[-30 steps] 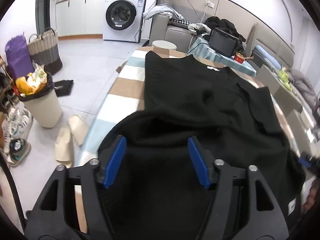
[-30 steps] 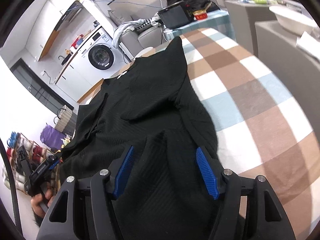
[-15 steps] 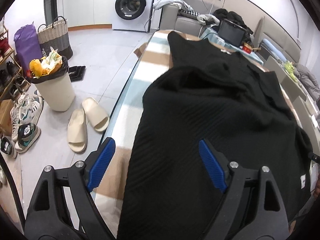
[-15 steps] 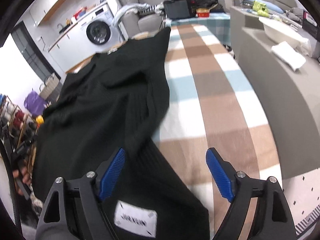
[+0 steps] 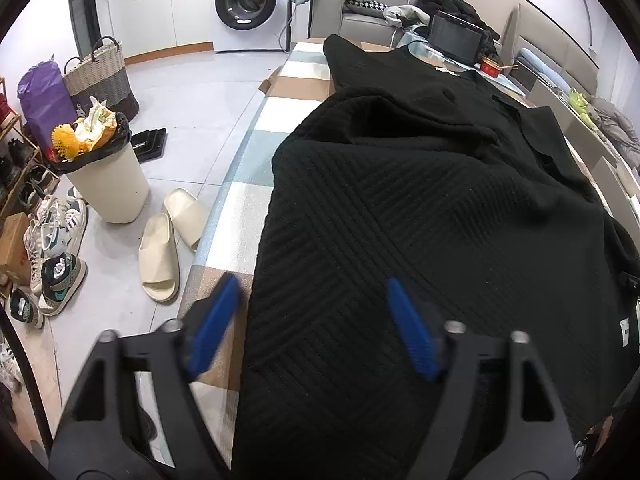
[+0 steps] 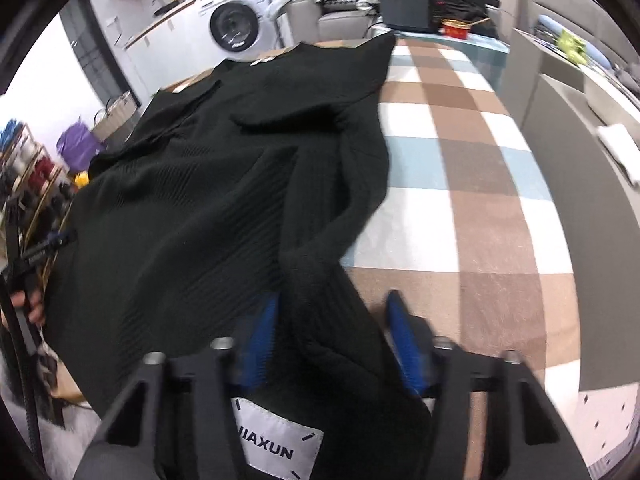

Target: Fold small clothes

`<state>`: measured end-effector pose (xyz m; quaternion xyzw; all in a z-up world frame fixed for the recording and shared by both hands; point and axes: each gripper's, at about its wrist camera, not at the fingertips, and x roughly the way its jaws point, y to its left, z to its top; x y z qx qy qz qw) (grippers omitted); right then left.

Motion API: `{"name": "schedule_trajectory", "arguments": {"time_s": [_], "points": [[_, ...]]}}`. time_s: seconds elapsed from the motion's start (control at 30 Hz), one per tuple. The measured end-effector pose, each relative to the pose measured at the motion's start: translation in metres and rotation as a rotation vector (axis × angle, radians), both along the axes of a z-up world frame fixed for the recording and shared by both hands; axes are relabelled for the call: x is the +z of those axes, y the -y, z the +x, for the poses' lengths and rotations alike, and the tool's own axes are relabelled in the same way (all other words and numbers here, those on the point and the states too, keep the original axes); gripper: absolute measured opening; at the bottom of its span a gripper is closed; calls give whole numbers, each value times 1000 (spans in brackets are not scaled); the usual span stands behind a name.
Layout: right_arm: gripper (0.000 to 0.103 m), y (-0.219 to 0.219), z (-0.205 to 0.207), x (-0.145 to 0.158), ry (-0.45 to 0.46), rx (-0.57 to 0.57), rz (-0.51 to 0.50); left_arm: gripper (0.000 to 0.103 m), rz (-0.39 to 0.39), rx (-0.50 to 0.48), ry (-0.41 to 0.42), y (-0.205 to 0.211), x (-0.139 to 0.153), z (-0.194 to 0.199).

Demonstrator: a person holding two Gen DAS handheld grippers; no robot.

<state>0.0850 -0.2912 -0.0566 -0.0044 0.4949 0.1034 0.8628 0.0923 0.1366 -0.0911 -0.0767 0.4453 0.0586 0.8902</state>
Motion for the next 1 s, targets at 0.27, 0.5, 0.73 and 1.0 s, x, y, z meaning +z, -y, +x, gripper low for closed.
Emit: {"name": "schedule_trajectory", "arguments": {"time_s": [0.27,0.5,0.73,1.0], "points": [[5,28,4,26,140,-120,104,5,-76,-21,62,-7,12,5],[6,44,15,30,145,-181,194,5,-76,-24,76,-3,21,10],[39,52,1,13,68,-152,189,50,-53,12,46,-10,14,-13],[41,46,-10,6,46,-84,148,53,-55,29,11,-13,6,-34]]}}
